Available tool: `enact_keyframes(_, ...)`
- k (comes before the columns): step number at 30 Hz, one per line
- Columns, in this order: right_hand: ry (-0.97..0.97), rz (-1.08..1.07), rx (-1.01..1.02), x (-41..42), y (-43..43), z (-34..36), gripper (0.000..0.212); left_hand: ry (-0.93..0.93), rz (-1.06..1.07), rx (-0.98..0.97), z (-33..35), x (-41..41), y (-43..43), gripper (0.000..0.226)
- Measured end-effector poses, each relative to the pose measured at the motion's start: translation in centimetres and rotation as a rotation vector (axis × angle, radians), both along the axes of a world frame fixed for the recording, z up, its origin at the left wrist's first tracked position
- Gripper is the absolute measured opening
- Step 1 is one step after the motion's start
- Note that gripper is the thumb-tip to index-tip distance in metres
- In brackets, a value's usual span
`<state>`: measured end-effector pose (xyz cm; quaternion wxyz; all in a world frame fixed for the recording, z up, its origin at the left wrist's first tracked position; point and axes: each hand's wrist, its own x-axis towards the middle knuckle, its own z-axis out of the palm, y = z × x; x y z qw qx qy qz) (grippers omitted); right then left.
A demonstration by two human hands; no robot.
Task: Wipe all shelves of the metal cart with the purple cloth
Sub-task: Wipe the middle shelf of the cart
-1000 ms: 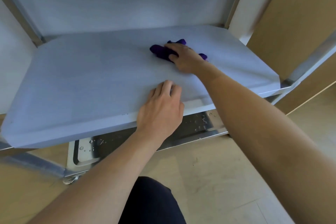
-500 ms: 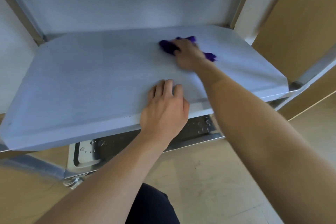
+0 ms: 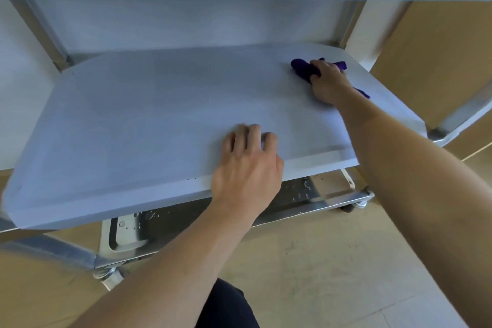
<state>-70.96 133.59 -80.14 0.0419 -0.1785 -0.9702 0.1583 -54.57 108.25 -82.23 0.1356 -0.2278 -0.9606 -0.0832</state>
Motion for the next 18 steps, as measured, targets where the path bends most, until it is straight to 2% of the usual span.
enact_keyframes(2, -0.006, 0.02, 0.024, -0.6, -1.8, 0.1, 0.049, 0.008, 0.004, -0.001, -0.1, 0.0, -0.1, 0.041)
enact_keyframes(7, 0.007, 0.393, 0.054, -1.2, -9.5, 0.8, 0.048, 0.002, -0.01, -0.017, -0.3, -0.1, -0.3, 0.038)
enact_keyframes(9, 0.02, 0.454, 0.036, 0.0, -11.3, 0.3, 0.047, 0.001, -0.015, -0.036, -0.2, 0.0, -0.4, 0.038)
enact_keyframes(12, 0.057, 0.388, -0.028, 2.5, -10.3, -0.3, 0.047, 0.0, -0.014, -0.025, 0.1, 0.1, -0.4, 0.035)
enact_keyframes(18, 0.043, 0.128, -0.02, 6.4, -1.5, 0.3, 0.047, 0.002, -0.015, -0.021, 0.3, 0.1, -0.2, 0.04)
